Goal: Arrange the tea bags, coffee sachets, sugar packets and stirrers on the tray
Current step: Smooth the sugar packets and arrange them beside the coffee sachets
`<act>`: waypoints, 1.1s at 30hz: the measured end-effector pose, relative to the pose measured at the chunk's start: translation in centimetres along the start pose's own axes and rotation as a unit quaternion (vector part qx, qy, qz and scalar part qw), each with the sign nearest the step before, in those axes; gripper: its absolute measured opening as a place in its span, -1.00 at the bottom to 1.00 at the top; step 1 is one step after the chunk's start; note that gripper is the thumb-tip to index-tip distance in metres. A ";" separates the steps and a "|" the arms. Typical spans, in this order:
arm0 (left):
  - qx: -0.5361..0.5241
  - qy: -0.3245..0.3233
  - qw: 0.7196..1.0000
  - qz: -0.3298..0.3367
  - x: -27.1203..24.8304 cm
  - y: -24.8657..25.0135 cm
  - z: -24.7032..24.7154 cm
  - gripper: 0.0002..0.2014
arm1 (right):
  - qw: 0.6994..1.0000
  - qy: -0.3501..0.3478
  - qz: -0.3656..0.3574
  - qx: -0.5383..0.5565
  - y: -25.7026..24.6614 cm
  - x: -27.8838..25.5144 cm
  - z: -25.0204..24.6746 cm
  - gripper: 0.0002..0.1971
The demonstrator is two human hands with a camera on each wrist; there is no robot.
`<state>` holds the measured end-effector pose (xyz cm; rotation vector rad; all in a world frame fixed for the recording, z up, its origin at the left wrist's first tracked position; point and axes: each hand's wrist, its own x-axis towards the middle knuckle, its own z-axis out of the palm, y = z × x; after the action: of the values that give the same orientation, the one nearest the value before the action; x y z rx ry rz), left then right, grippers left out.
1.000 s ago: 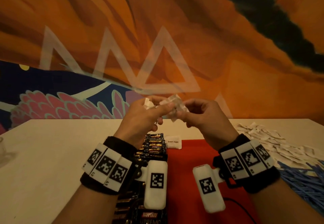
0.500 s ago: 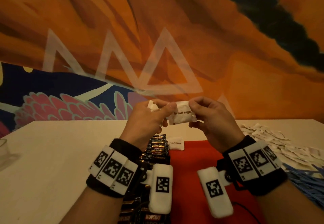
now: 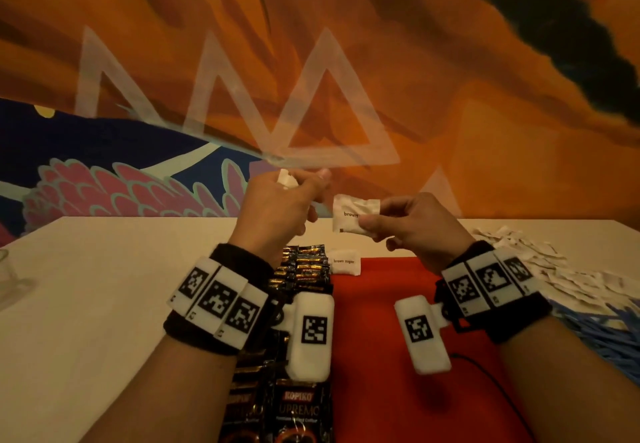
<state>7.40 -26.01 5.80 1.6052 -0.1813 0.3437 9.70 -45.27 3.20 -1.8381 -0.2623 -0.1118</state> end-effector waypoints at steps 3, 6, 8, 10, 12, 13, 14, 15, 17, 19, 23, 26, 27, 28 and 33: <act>-0.033 -0.003 0.999 -0.014 0.1 0.3 -0.5 -0.81 | 0.987 0.006 0.090 -0.129 2.4 2.4 -0.7 -0.87; -0.033 -0.005 0.999 -0.015 0.1 0.5 -0.9 -0.83 | 0.958 -0.003 0.149 -0.244 4.8 4.4 -1.4 -0.78; -0.040 0.000 0.999 -0.014 0.1 0.6 -1.0 -0.83 | 0.948 0.004 0.163 -0.272 5.8 5.1 -1.5 -0.75; -0.046 0.002 0.999 -0.014 0.2 0.6 -1.1 -0.84 | 0.941 0.007 0.171 -0.293 6.4 5.6 -1.3 -0.74; -0.048 0.002 0.999 -0.015 0.3 0.5 -1.2 -0.81 | 0.933 -0.002 0.179 -0.313 6.8 5.9 -1.2 -0.76; -0.049 0.002 0.999 -0.015 0.3 0.5 -1.2 -0.80 | 0.929 -0.007 0.183 -0.322 6.9 6.0 -1.1 -0.78; -0.050 0.003 0.999 -0.016 0.4 0.5 -1.3 -0.80 | 0.923 -0.015 0.188 -0.335 7.1 6.1 -1.1 -0.76; -0.050 0.004 0.999 -0.017 0.4 0.5 -1.3 -0.81 | 0.916 -0.023 0.194 -0.349 7.2 6.2 -1.0 -0.69; -0.051 0.004 0.999 -0.018 0.5 0.5 -1.3 -0.82 | 0.903 -0.035 0.202 -0.378 7.3 6.5 -0.9 -0.57; -0.047 0.004 0.999 -0.017 0.6 0.4 -1.3 -0.82 | 0.891 -0.038 0.199 -0.405 7.3 6.6 -0.7 -0.50; -0.031 -0.002 0.999 -0.015 0.7 0.2 -1.4 -0.81 | 0.859 -0.039 0.196 -0.471 7.2 7.0 -0.3 -0.46; -0.028 -0.002 0.999 -0.022 0.8 0.2 -1.5 -0.79 | 0.856 -0.031 0.201 -0.476 7.1 7.2 -0.1 -0.45; -0.027 -0.002 0.999 -0.023 0.9 0.2 -1.6 -0.78 | 0.858 -0.024 0.202 -0.471 7.1 7.3 0.0 -0.43; -0.027 -0.002 0.999 -0.024 0.9 0.2 -1.6 -0.77 | 0.859 -0.018 0.203 -0.469 7.0 7.3 0.0 -0.42; -0.027 0.001 0.999 -0.024 0.8 0.2 -1.6 -0.77 | 0.876 0.000 0.116 -0.468 5.9 7.1 0.1 -0.74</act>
<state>7.93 -24.39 6.27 1.5537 -0.1488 0.3024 17.98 -45.83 -0.87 -2.8222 0.0443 -0.0754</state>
